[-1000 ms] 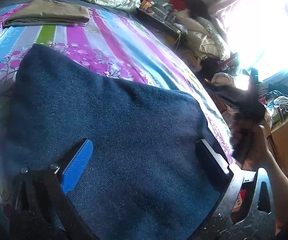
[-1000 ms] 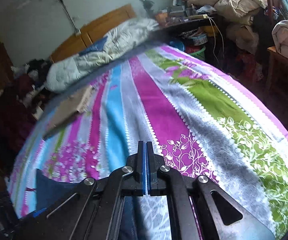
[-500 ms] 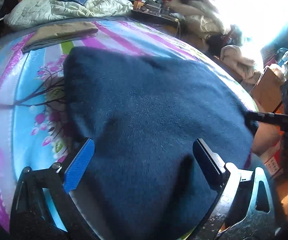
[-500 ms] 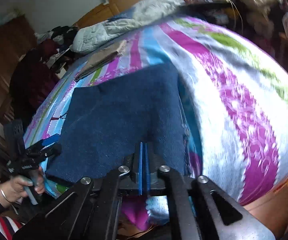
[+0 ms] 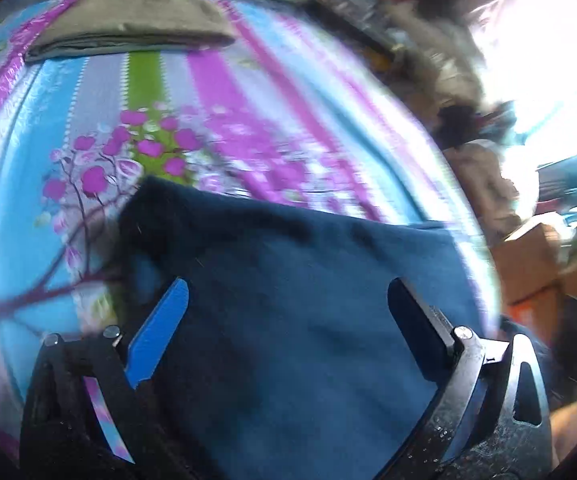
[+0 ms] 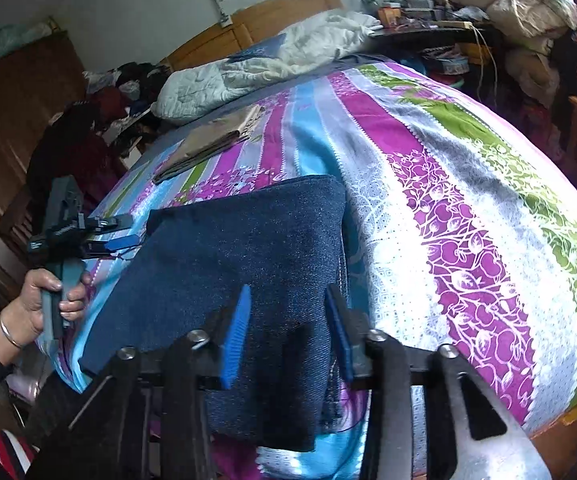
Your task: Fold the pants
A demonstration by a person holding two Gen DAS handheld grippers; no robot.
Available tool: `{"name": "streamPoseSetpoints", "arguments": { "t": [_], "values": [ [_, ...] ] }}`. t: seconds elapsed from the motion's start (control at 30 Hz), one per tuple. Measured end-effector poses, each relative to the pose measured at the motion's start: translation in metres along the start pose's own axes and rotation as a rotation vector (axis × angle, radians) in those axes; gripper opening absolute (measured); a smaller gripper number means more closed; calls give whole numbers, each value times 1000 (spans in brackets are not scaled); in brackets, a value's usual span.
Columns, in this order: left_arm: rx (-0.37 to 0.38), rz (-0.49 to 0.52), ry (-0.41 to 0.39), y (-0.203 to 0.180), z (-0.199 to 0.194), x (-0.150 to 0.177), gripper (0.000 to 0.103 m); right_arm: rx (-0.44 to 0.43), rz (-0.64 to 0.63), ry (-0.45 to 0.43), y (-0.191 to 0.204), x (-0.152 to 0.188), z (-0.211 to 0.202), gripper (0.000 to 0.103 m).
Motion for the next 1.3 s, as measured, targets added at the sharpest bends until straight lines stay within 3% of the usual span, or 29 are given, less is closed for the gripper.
{"name": "streamPoseSetpoints", "arguments": {
  "t": [0.07,0.17,0.33,0.5,0.6,0.7,0.83,0.93,0.97,1.0,1.1,1.13,1.3],
  "values": [
    [45,-29,-24,4,-24,17,102,-27,-27,22,-4,0,1,47],
    [38,-99,-21,29,-43,44,103,-97,-21,64,-9,-1,6,47],
    [67,-212,70,46,-25,72,102,-120,26,146,-30,7,27,48],
    [72,-173,70,37,-27,67,102,-193,69,221,-36,16,47,54],
    [130,-175,97,26,-24,65,103,-197,59,256,-37,23,55,65],
    [104,-118,119,21,-22,70,103,-234,103,238,-43,21,62,68],
    [104,-110,115,18,-18,69,103,-371,158,189,-31,12,78,70],
    [101,-122,102,13,-13,67,102,-362,92,193,-20,12,90,67],
    [89,-111,104,11,-10,67,102,-365,96,182,-21,13,87,64],
    [78,-86,110,9,-9,69,100,-373,119,163,-24,13,82,53],
    [44,-33,101,9,-9,70,33,-363,177,69,-31,11,62,31],
    [77,-54,82,8,-12,69,26,-346,168,44,-27,11,56,27],
    [127,-76,15,1,-32,68,21,-260,77,-37,13,6,14,23]
  ]
}}
Point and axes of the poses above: each gripper's, at about its wrist camera, not at the fingertips, and z roughly the way its jaws point, y to its left, x to its underside, the point moved 10 cm from there along z, roughly the way its jaws point, and after that the axes turned 6 degrees about -x, right-handed, at the moved point
